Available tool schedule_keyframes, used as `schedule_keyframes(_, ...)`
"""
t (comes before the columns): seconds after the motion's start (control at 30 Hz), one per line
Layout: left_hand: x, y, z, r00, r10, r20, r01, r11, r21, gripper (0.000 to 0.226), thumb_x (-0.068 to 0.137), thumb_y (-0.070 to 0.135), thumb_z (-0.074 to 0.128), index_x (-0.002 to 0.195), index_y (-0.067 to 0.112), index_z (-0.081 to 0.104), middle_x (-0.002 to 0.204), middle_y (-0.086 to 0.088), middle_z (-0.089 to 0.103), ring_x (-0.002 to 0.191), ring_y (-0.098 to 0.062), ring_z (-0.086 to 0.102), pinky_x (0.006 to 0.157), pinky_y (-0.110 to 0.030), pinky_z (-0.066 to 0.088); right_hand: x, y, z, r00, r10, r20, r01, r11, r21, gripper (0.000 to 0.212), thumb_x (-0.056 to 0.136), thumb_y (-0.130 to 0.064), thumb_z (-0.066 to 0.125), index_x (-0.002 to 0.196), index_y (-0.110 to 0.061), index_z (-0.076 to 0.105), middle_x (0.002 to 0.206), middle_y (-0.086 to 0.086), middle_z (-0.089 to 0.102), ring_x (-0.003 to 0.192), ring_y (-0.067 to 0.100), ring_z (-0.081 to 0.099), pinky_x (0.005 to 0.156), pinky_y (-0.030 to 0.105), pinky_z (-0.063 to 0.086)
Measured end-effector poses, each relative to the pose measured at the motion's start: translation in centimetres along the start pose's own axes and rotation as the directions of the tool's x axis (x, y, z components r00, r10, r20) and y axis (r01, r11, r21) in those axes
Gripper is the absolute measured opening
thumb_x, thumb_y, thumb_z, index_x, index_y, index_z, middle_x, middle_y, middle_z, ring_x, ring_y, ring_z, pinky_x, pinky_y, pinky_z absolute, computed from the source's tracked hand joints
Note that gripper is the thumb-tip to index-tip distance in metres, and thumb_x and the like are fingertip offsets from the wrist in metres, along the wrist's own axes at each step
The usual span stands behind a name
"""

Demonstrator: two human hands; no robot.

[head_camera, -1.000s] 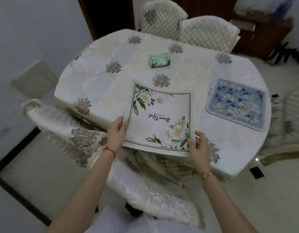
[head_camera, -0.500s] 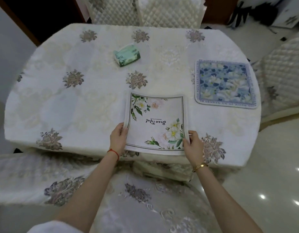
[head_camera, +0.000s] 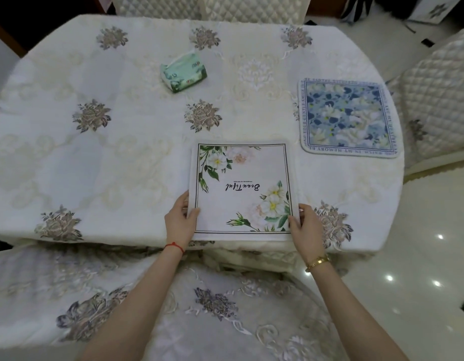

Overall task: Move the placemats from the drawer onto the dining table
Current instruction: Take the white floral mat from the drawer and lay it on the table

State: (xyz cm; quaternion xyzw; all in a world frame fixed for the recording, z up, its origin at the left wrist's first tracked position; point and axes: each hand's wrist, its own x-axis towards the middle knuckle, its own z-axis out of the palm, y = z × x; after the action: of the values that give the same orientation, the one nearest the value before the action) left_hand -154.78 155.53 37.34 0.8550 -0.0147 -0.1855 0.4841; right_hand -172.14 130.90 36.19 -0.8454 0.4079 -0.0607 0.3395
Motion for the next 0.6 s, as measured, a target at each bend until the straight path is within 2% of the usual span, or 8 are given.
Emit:
schedule_keyframes(0.1, 0.1, 0.0, 0.0, 1.000, 0.003, -0.022, -0.003, 1.000, 0.010, 0.054, 0.084, 0.008, 0.068, 0.135, 0.014, 0.052, 0.112, -0.006, 0.067, 0.097, -0.014, 0.061, 0.097, -0.025, 0.046, -0.3, 0.3, 0.1, 0.999, -0.040, -0.014, 0.038, 0.993, -0.110, 0.029, 0.089, -0.018, 0.061, 0.114, -0.004, 0.057, 0.098, 0.011, 0.059, 0.092, 0.027, 0.054, 0.076, 0.034, 0.044)
schedule_keyframes(0.17, 0.1, -0.1, 0.1, 0.999, 0.016, -0.034, -0.014, 0.999, 0.035, 0.055, 0.084, 0.008, 0.069, 0.136, 0.014, 0.051, 0.113, -0.008, 0.066, 0.097, -0.014, 0.059, 0.098, -0.027, 0.046, -0.6, 0.4, 0.0, 0.997, -0.066, -0.047, 0.056, 0.980, -0.193, 0.033, 0.088, -0.016, 0.064, 0.116, 0.000, 0.057, 0.099, 0.015, 0.056, 0.093, 0.030, 0.052, 0.078, 0.036, 0.043)
schedule_keyframes(0.3, 0.3, -0.4, 0.1, 0.995, 0.088, -0.042, -0.086, 0.994, 0.064, 0.054, 0.086, 0.009, 0.067, 0.137, 0.013, 0.049, 0.128, -0.007, 0.060, 0.113, -0.017, 0.057, 0.102, -0.029, 0.044, -0.3, 0.2, -0.2, 0.974, -0.205, -0.099, 0.162, 0.931, -0.327, 0.040, 0.089, -0.019, 0.063, 0.123, 0.001, 0.054, 0.110, 0.017, 0.057, 0.101, 0.032, 0.052, 0.090, 0.040, 0.045)
schedule_keyframes(0.37, 0.7, -0.5, 0.2, 0.982, 0.190, -0.015, -0.185, 0.966, 0.179, 0.049, 0.091, 0.014, 0.061, 0.138, 0.013, 0.048, 0.135, -0.006, 0.055, 0.121, -0.019, 0.052, 0.106, -0.035, 0.042, 0.9, -0.6, 0.0, 0.963, -0.254, -0.091, 0.217, 0.930, -0.297, 0.040, 0.093, -0.021, 0.057, 0.127, 0.000, 0.052, 0.121, 0.017, 0.056, 0.113, 0.031, 0.050, 0.099, 0.042, 0.043)
schedule_keyframes(0.47, 2.7, 0.1, 0.6, 0.945, 0.324, 0.036, -0.314, 0.874, 0.370, 0.047, 0.095, 0.020, 0.054, 0.140, 0.012, 0.045, 0.144, -0.007, 0.046, 0.134, -0.020, 0.040, 0.113, -0.031, 0.030, 3.6, -2.7, 1.1, 0.941, -0.338, -0.014, 0.326, 0.919, -0.220, 0.041, 0.096, -0.019, 0.052, 0.133, -0.001, 0.050, 0.136, 0.015, 0.051, 0.128, 0.029, 0.044, 0.109, 0.044, 0.037)
schedule_keyframes(0.6, 6.9, 2.9, 2.1, 0.900, 0.404, 0.165, -0.435, 0.796, 0.422, 0.049, 0.095, 0.017, 0.052, 0.143, 0.011, 0.041, 0.149, -0.008, 0.039, 0.139, -0.022, 0.032, 0.115, -0.033, 0.027, 8.2, -6.5, 3.6, 0.894, -0.420, 0.153, 0.446, 0.860, -0.247, 0.047, 0.099, -0.022, 0.046, 0.142, -0.003, 0.041, 0.150, 0.015, 0.039, 0.142, 0.031, 0.030, 0.118, 0.045, 0.024)
